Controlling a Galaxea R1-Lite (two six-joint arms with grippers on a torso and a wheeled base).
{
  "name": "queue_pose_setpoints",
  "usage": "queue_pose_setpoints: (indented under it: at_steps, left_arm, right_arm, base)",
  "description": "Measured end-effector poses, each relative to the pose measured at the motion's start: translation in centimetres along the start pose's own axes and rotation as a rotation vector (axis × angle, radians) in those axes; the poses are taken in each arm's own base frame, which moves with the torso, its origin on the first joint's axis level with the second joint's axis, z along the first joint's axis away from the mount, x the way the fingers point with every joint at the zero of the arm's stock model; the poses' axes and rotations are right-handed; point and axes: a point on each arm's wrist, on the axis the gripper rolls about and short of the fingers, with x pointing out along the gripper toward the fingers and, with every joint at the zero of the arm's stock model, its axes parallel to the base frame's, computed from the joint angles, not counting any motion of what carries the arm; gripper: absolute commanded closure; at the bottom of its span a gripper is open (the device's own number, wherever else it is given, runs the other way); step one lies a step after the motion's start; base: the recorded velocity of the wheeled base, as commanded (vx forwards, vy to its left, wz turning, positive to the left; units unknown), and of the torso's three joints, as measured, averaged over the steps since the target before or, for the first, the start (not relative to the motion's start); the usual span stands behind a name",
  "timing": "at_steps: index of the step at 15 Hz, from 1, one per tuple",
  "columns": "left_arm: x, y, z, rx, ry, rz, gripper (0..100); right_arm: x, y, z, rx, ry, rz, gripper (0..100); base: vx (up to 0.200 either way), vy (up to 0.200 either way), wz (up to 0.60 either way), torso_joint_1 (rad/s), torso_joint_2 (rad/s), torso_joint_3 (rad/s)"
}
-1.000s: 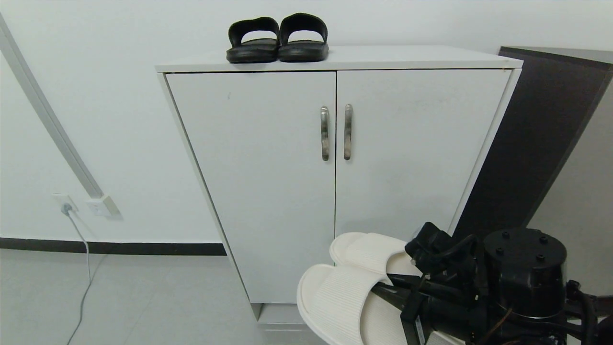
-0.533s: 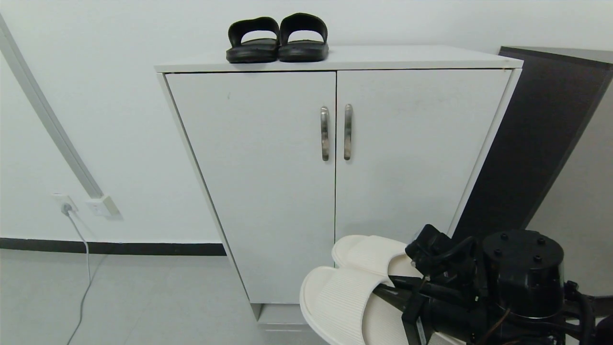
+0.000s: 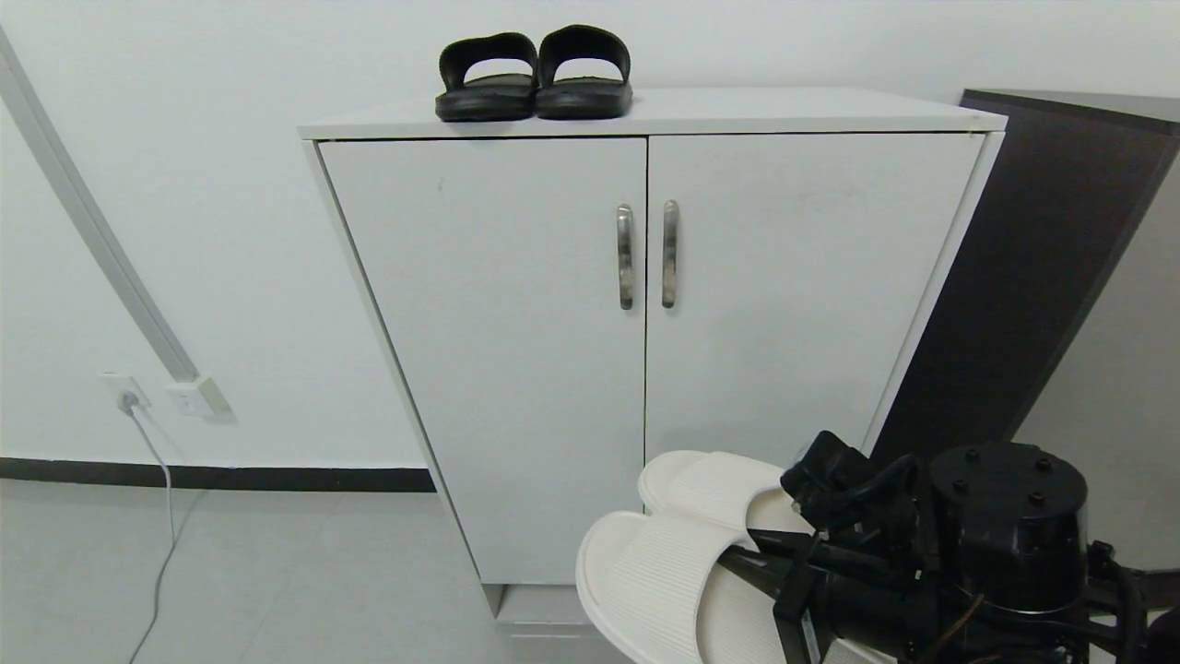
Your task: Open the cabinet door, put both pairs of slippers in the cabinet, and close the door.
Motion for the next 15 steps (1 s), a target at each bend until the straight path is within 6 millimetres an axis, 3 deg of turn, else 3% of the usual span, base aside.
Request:
queue_pose_setpoints:
  at_steps: [3, 8, 15]
  left_arm:
    - [2.0, -0.3, 2.4, -0.008, 0.07, -0.153, 0]
    - [7.7, -0.6, 6.7, -0.012, 0.074, -0.335, 0]
    - [15.5, -5.0, 12.9, -0.05, 0.093, -0.633, 0]
  right_arm:
    - [0.1, 0.0, -0.1, 0.0, 0.002, 0.002, 100]
    - [0.1, 0.2, -0.3, -0.002, 0.009, 0.006, 100]
    - [0.1, 0.2, -0.5, -0.002, 0.017, 0.007, 100]
  base:
    - [0.0, 0.0, 0.0, 0.0, 0.0, 0.0]
    - [0.0, 0.0, 0.0, 0.0, 0.0, 0.0]
    - [0.0, 0.0, 0.0, 0.0, 0.0, 0.0]
